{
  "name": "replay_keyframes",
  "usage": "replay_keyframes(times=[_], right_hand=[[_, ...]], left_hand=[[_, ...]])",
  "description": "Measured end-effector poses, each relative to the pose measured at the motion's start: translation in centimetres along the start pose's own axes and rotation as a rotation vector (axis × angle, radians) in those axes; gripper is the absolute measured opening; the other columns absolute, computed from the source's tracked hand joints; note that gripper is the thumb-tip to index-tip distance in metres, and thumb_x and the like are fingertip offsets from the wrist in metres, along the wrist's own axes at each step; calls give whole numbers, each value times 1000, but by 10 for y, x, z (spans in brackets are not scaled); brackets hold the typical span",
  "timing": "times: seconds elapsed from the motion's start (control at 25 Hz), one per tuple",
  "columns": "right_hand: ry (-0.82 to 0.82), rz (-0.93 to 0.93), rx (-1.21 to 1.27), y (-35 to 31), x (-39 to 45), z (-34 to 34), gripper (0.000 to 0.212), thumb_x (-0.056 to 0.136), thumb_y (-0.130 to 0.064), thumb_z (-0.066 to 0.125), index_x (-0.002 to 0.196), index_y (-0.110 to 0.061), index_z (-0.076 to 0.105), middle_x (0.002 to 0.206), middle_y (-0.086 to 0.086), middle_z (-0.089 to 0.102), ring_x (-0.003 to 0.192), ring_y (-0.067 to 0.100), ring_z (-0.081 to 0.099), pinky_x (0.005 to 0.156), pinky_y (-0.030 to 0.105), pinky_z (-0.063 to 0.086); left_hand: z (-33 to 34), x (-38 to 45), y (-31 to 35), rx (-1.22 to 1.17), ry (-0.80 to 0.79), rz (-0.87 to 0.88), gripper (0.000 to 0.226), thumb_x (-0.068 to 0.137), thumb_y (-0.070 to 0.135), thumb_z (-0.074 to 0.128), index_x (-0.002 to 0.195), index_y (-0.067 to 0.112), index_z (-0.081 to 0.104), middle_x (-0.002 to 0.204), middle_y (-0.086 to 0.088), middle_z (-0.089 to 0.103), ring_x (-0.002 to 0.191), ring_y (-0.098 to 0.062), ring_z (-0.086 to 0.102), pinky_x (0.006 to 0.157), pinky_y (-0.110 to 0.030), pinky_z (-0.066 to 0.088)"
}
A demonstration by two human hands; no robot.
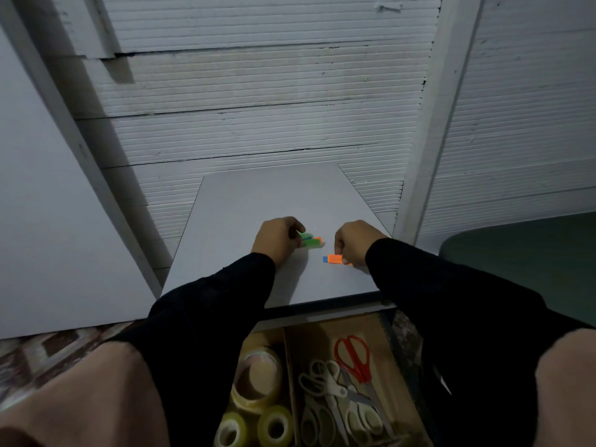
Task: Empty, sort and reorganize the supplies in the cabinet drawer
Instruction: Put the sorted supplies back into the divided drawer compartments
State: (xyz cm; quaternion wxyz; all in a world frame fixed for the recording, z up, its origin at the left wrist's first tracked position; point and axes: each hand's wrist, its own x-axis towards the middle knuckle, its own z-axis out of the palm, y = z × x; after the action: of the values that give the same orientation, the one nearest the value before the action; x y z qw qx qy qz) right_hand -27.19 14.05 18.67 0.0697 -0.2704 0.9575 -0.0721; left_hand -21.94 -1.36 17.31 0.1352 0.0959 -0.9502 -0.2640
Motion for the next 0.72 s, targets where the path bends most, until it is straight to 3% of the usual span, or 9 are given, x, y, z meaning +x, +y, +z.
replay_keyframes(times=[0.2, 0.32, 0.4, 0.56, 0.64, 0.72], right_hand=[[76, -44, 46, 1, -7, 1, 18, 85, 2, 54, 99, -1, 65, 106, 14, 66, 102, 27, 61, 83, 30, 46], [174, -52, 73, 7, -12, 5, 18, 84, 3, 54, 96, -7, 63, 103, 12, 65, 96, 27, 60, 73, 25, 41], [226, -26, 112, 10, -13, 6, 19, 83, 1, 57, 98, -10, 62, 103, 12, 64, 94, 28, 59, 75, 28, 43], [261, 34, 277, 16, -14, 2, 19, 78, 2, 65, 97, -2, 66, 102, 16, 65, 95, 30, 60, 82, 34, 49], [272, 62, 317, 17, -15, 0, 18, 77, 3, 65, 94, 0, 68, 100, 17, 67, 87, 25, 60, 76, 29, 47], [270, 73, 349, 16, -15, 2, 16, 78, 0, 64, 93, 2, 69, 97, 18, 69, 87, 27, 63, 77, 30, 48]], left_hand=[[0, -6, -3, 264, -148, 144, 24, 90, 12, 57, 110, 15, 69, 114, -8, 65, 105, -24, 59, 91, -27, 42], [3, -8, 3, 278, -154, 173, 21, 89, 24, 61, 107, 16, 70, 110, -6, 65, 101, -24, 60, 86, -28, 44], [7, -7, 5, 300, -159, 174, 19, 91, 27, 58, 103, 16, 69, 105, -5, 67, 97, -24, 61, 80, -27, 44], [2, -3, 3, 62, -87, 60, 16, 84, 9, 64, 98, 10, 72, 100, -9, 70, 94, -25, 63, 80, -25, 45], [-4, -2, 0, -66, -72, -26, 20, 78, -2, 66, 97, 2, 73, 94, -19, 71, 81, -30, 61, 77, -26, 47], [-8, 0, -4, -127, -68, -96, 24, 75, -6, 67, 97, 0, 73, 81, -20, 69, 70, -23, 57, 76, -30, 51]])
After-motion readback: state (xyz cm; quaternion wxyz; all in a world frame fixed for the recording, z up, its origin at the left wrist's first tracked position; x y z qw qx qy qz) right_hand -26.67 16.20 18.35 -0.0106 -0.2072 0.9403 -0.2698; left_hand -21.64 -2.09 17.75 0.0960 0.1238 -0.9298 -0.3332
